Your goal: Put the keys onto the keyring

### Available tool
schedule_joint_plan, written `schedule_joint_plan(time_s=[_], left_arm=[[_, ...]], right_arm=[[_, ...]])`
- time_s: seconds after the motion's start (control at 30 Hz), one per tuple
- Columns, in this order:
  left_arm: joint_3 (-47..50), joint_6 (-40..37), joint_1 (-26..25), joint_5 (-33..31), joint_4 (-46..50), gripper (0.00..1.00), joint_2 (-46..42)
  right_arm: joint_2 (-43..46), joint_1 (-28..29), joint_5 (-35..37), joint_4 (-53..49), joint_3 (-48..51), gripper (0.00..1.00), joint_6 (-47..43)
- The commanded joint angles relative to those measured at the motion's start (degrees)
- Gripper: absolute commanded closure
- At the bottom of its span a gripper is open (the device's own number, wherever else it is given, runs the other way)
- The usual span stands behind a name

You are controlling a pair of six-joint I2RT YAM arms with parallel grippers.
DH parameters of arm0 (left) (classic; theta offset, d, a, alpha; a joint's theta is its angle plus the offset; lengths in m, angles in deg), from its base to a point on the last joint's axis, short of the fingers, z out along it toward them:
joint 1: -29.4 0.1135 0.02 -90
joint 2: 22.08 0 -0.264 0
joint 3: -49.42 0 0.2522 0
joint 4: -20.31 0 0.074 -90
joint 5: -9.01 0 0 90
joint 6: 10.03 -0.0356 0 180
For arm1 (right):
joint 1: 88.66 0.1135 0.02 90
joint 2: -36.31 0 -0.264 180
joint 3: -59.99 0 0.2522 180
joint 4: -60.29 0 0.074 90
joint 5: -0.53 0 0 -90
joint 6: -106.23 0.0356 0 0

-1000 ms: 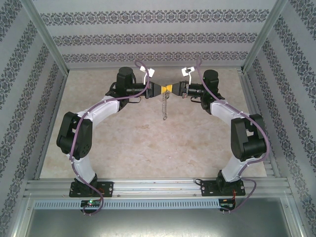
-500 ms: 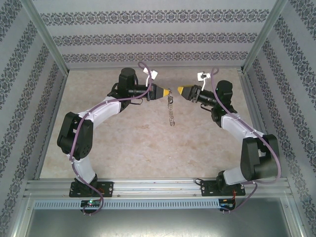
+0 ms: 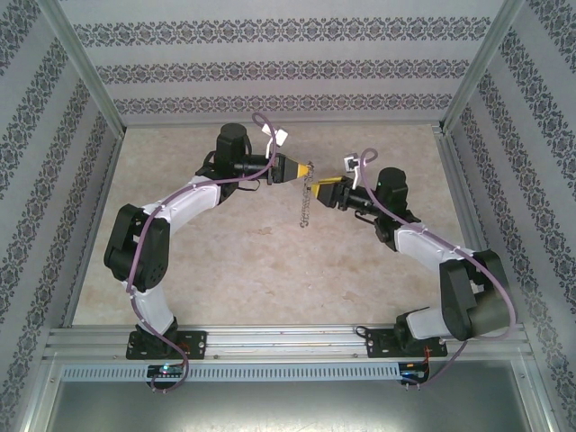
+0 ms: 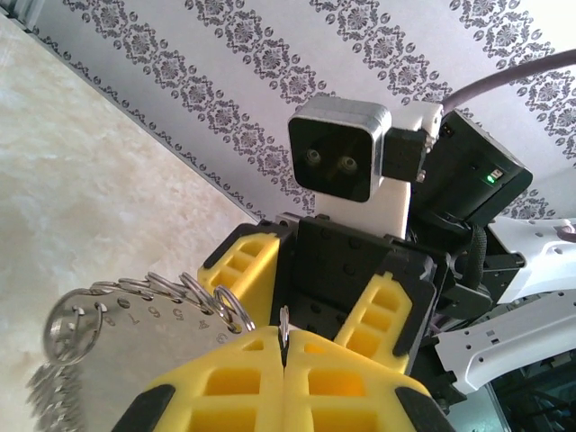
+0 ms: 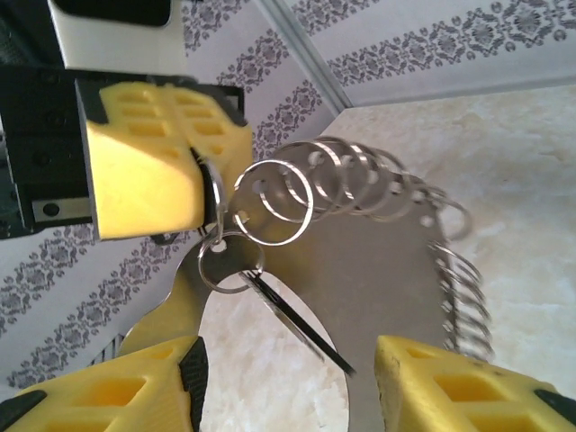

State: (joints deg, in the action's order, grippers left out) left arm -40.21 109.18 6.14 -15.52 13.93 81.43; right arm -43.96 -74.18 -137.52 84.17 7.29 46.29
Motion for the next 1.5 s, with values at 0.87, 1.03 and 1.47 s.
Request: schedule_joint_plan(time_s=[0.87, 1.03, 1.47], left_arm=[[-0.58, 1.63, -0.46, 2.02, -5.17, 1.0, -3.3], [-0.59, 1.97, -0.51, 2.03, -5.65, 1.0, -3.49], [0.68, 2.5, -0.47, 1.41, -6.91, 1.0, -4.19]], right_arm=[[-3.03, 4.22, -1.26, 3.66, -3.12, 0.96, -4.51], [-2.73, 4.24, 0.15, 4.21, -2.21, 0.73, -4.27], [-6.85, 4.73, 1.56, 13.72, -1.84, 0.81, 0.18]])
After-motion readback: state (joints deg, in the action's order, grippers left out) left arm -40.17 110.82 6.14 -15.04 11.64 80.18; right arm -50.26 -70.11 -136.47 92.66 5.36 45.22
